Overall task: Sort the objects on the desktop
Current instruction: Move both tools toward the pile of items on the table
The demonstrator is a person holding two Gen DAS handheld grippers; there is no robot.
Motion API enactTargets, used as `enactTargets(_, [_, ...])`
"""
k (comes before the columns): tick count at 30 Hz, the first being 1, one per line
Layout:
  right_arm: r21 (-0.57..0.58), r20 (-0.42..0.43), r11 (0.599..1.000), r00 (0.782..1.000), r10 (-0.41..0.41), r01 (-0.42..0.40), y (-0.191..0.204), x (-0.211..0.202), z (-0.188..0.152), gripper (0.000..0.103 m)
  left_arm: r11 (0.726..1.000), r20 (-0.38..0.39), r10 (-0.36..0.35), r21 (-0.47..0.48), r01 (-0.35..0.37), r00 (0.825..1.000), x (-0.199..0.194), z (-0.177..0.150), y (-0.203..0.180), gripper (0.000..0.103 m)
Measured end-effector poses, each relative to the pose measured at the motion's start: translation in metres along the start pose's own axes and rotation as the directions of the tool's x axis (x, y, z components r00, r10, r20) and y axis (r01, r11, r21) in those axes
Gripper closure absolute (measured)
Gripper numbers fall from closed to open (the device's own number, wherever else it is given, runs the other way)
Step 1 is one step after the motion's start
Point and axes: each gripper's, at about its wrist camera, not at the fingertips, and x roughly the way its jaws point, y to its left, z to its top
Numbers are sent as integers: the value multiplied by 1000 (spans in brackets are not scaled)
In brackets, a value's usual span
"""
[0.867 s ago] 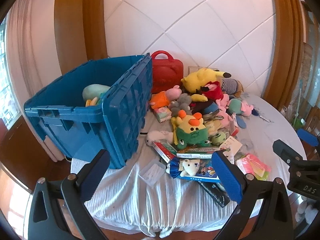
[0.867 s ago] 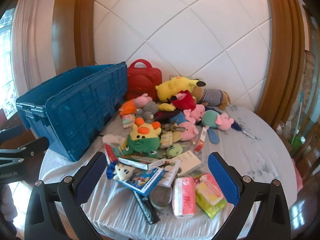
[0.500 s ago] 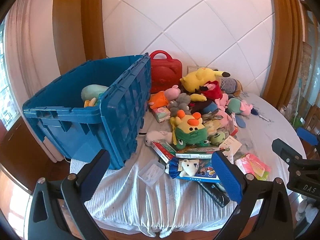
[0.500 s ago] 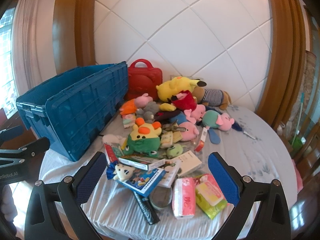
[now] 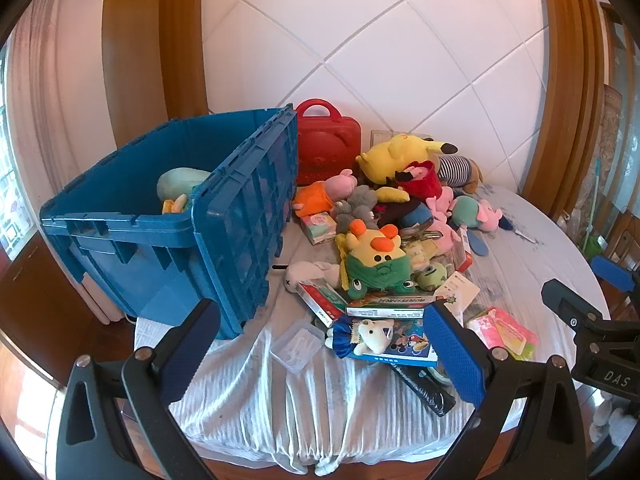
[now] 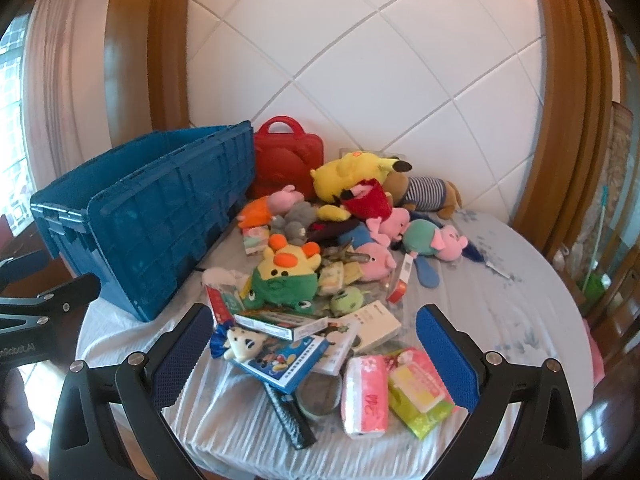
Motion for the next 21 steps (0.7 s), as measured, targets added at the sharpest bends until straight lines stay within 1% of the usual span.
enactTargets(21, [3,-10,1000,1000,15,-15,-8,10,-3,0,1000,-10,4,-12,-4,1000,7,0,-4,0])
